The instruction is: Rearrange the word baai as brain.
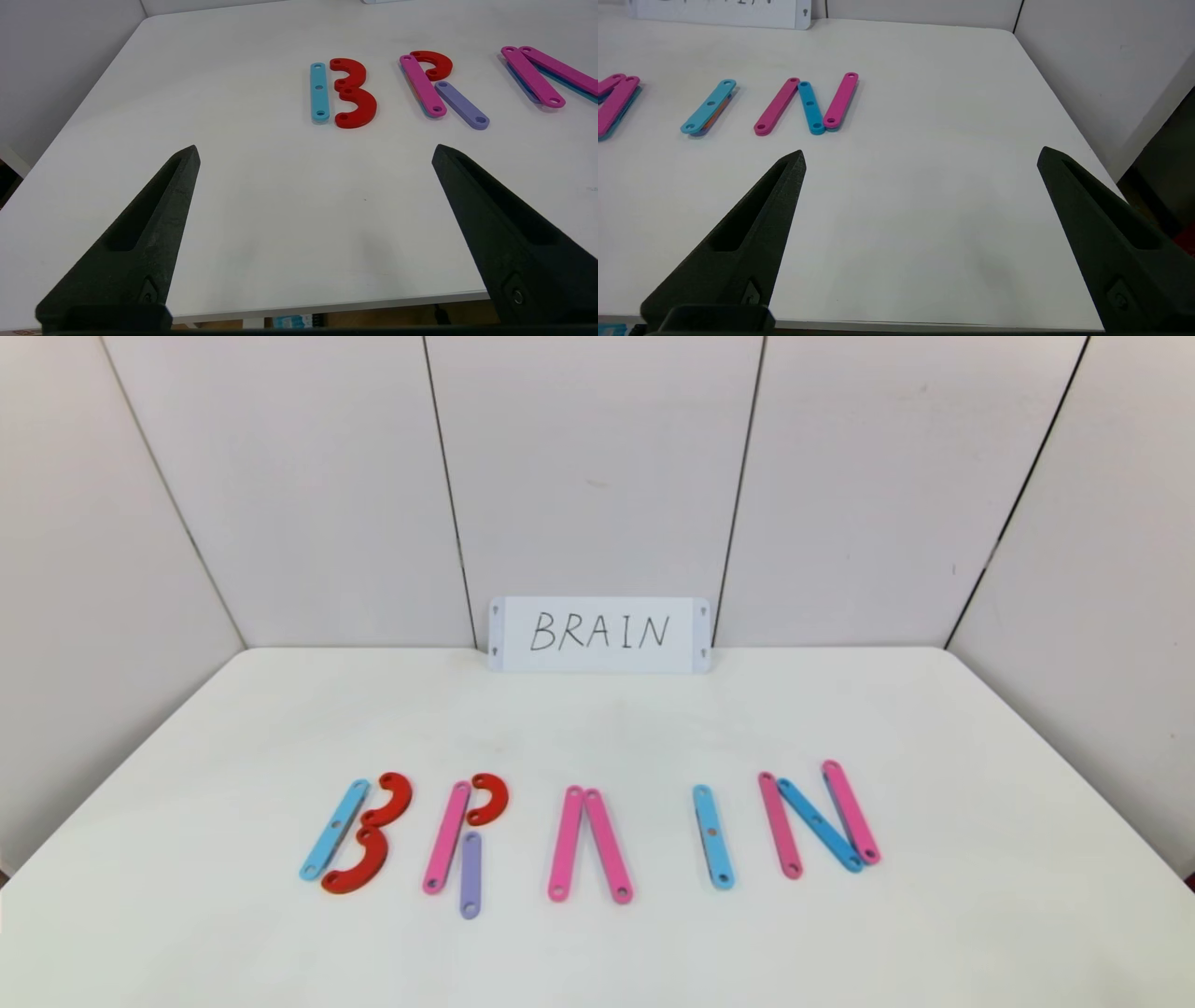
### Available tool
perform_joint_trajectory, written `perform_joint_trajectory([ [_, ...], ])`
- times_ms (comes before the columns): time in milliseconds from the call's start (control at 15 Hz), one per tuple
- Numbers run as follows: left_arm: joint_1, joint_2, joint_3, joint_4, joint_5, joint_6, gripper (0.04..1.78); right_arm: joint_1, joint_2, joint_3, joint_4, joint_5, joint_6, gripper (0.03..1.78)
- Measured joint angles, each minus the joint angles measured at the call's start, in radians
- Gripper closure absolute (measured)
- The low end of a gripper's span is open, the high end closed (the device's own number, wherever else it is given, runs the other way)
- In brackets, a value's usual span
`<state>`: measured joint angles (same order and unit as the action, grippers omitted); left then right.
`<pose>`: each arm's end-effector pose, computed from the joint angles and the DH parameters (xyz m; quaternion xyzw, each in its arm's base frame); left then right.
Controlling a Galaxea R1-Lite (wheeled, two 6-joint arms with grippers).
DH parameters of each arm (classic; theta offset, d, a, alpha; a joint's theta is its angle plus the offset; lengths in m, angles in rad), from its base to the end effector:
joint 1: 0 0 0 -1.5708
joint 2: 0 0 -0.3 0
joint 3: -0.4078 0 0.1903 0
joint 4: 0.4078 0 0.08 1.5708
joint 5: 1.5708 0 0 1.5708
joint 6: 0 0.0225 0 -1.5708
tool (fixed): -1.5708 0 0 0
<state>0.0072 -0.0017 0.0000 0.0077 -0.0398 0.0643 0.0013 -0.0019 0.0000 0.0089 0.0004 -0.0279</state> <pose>-0.0229 -0.0011 0.0746 0.0321 0.0025 -0.0164 0.9993 -0.0230 0.0000 0.0745 -0.0140 0.0035 0.0009 0.9999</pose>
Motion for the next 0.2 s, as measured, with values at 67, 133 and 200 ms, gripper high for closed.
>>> perform_joint_trajectory([
  [67,0.000,0.000,0.000,0.000,0.000,-0.001,0.08,0.000,0.000,0.000,-0.001,-0.002,0.007,0.07],
  [133,0.000,0.000,0.000,0.001,0.001,-0.003,0.08,0.000,0.000,0.000,-0.001,-0.002,0.008,0.07],
  [200,0.000,0.000,0.000,0.001,0.003,-0.004,0.08,0.000,0.000,0.000,-0.001,-0.002,0.013,0.07],
])
